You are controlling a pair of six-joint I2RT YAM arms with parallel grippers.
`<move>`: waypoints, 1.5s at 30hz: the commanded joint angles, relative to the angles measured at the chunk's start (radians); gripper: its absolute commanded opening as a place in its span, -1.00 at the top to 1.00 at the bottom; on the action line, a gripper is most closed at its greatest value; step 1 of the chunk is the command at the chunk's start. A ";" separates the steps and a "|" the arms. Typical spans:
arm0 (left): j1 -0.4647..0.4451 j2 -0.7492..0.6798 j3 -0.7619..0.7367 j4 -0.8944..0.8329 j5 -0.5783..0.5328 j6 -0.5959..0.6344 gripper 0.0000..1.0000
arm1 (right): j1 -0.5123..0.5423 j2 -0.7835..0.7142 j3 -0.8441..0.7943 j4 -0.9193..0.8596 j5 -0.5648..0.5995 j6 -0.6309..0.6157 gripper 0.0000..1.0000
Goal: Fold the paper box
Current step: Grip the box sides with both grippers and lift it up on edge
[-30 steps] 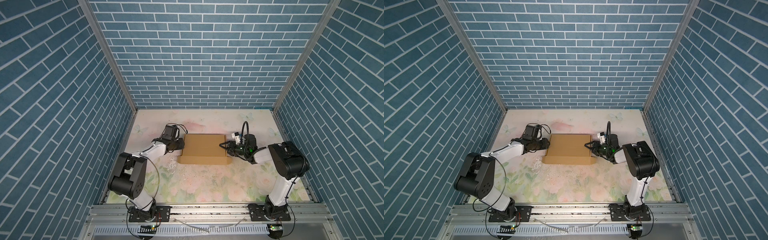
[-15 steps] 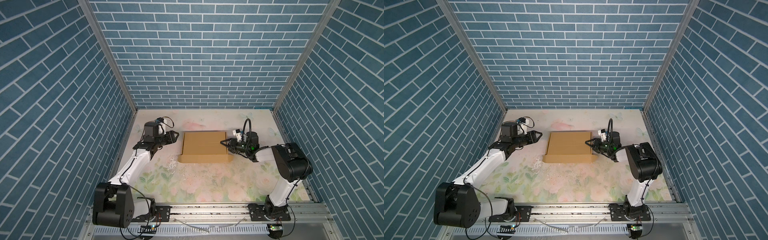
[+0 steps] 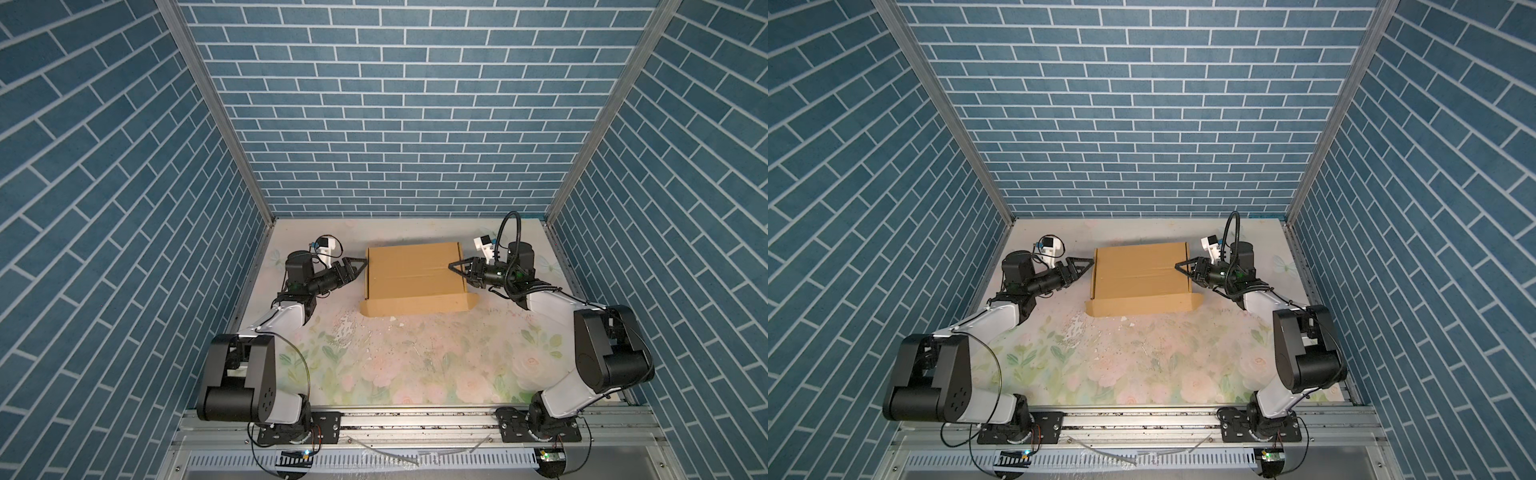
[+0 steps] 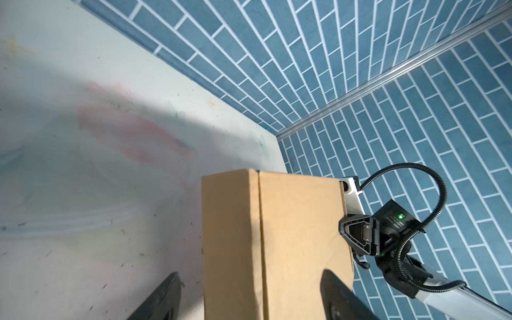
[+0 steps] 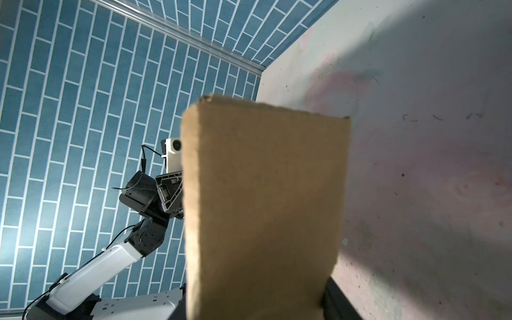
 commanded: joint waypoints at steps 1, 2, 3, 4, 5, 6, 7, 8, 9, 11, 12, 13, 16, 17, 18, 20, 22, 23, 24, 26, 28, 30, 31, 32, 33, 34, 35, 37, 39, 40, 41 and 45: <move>0.006 0.007 -0.020 0.157 0.055 -0.050 -0.93 | -0.003 -0.024 0.037 -0.044 -0.036 -0.032 0.10; 0.006 0.008 -0.023 0.163 0.058 -0.052 -0.99 | -0.002 -0.024 0.039 -0.040 -0.039 -0.029 0.11; 0.006 0.010 -0.025 0.167 0.063 -0.053 -0.99 | -0.002 -0.024 0.042 -0.034 -0.042 -0.020 0.10; 0.006 0.012 -0.030 0.180 0.066 -0.059 -0.99 | -0.003 -0.025 0.042 -0.016 -0.045 -0.006 0.10; 0.005 0.014 -0.034 0.190 0.069 -0.063 -0.99 | -0.003 -0.023 0.043 0.000 -0.049 0.006 0.10; 0.005 0.016 -0.036 0.194 0.074 -0.064 -0.99 | -0.005 -0.021 0.044 0.018 -0.055 0.022 0.10; 0.005 0.020 -0.039 0.200 0.077 -0.068 -0.99 | -0.004 -0.020 0.045 0.042 -0.060 0.040 0.11; 0.006 0.026 -0.044 0.219 0.083 -0.078 -0.99 | -0.005 -0.017 0.046 0.064 -0.065 0.058 0.11; 0.006 0.035 -0.049 0.247 0.092 -0.094 -0.99 | -0.006 -0.015 0.048 0.079 -0.070 0.071 0.11; 0.005 0.056 -0.058 0.309 0.105 -0.136 -0.99 | -0.006 -0.013 0.054 0.111 -0.078 0.095 0.11; 0.006 0.068 -0.061 0.331 0.109 -0.153 -0.99 | -0.005 -0.012 0.059 0.116 -0.081 0.099 0.11; 0.006 0.081 -0.064 0.357 0.114 -0.173 -0.99 | -0.006 -0.012 0.064 0.116 -0.083 0.099 0.11; 0.004 0.120 -0.067 0.404 0.121 -0.219 -0.99 | -0.006 -0.009 0.074 0.116 -0.093 0.099 0.11; 0.005 0.136 -0.069 0.444 0.130 -0.250 -0.99 | -0.007 -0.006 0.077 0.119 -0.100 0.098 0.11; 0.004 0.151 -0.072 0.490 0.133 -0.283 -0.99 | -0.007 -0.002 0.081 0.122 -0.106 0.098 0.11; 0.004 0.192 -0.079 0.629 0.144 -0.395 -0.99 | -0.008 0.009 0.090 0.124 -0.117 0.095 0.11; 0.004 0.240 -0.081 0.771 0.147 -0.493 -0.98 | -0.008 0.025 0.098 0.127 -0.129 0.095 0.11; 0.003 0.262 -0.080 0.839 0.147 -0.534 -0.97 | -0.008 0.031 0.103 0.130 -0.132 0.095 0.12; 0.003 0.289 -0.078 0.888 0.151 -0.576 -0.95 | -0.008 0.039 0.106 0.134 -0.134 0.094 0.12; -0.005 0.296 -0.078 0.884 0.145 -0.571 -0.91 | -0.008 0.053 0.115 0.140 -0.140 0.096 0.12; -0.011 0.293 -0.081 0.886 0.146 -0.570 -0.89 | -0.008 0.064 0.123 0.142 -0.144 0.095 0.13; -0.014 0.285 -0.082 0.885 0.144 -0.572 -0.84 | -0.009 0.072 0.128 0.144 -0.144 0.095 0.13; -0.016 0.281 -0.082 0.884 0.144 -0.571 -0.82 | -0.009 0.078 0.133 0.145 -0.145 0.096 0.13; -0.019 0.281 -0.079 0.880 0.144 -0.570 -0.80 | -0.009 0.083 0.138 0.147 -0.147 0.096 0.13; -0.025 0.281 -0.077 0.869 0.144 -0.561 -0.77 | -0.008 0.088 0.141 0.148 -0.146 0.099 0.13; -0.033 0.281 -0.073 0.852 0.143 -0.550 -0.74 | -0.009 0.092 0.146 0.150 -0.144 0.101 0.13; -0.039 0.281 -0.071 0.836 0.140 -0.537 -0.73 | -0.009 0.095 0.150 0.154 -0.144 0.105 0.13; -0.055 0.282 -0.065 0.801 0.134 -0.512 -0.66 | -0.009 0.099 0.152 0.170 -0.141 0.119 0.13; -0.065 0.286 -0.059 0.780 0.130 -0.496 -0.58 | -0.009 0.103 0.155 0.188 -0.138 0.136 0.13; -0.070 0.288 -0.055 0.769 0.128 -0.488 -0.57 | -0.009 0.106 0.156 0.199 -0.138 0.147 0.13; -0.074 0.288 -0.050 0.757 0.127 -0.482 -0.55 | -0.009 0.109 0.156 0.208 -0.137 0.155 0.13; -0.080 0.274 -0.032 0.700 0.121 -0.449 -0.47 | -0.008 0.124 0.153 0.222 -0.136 0.178 0.13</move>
